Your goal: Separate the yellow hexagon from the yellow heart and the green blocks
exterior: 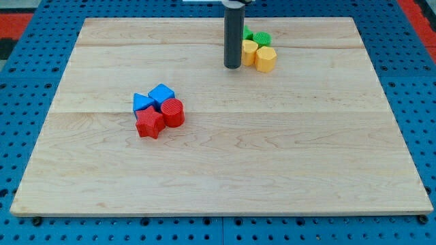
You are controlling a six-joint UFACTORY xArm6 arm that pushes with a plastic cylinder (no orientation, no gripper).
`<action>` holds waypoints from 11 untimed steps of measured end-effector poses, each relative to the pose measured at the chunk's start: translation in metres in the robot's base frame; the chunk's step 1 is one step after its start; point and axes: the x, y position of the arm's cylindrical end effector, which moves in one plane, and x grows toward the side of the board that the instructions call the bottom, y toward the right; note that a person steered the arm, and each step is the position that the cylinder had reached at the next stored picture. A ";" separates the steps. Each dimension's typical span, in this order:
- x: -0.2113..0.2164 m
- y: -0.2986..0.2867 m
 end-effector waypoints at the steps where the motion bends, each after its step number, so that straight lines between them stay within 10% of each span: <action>1: 0.041 0.010; 3: 0.003 0.160; 5: -0.069 0.115; 8: -0.040 0.035; 11: 0.039 0.087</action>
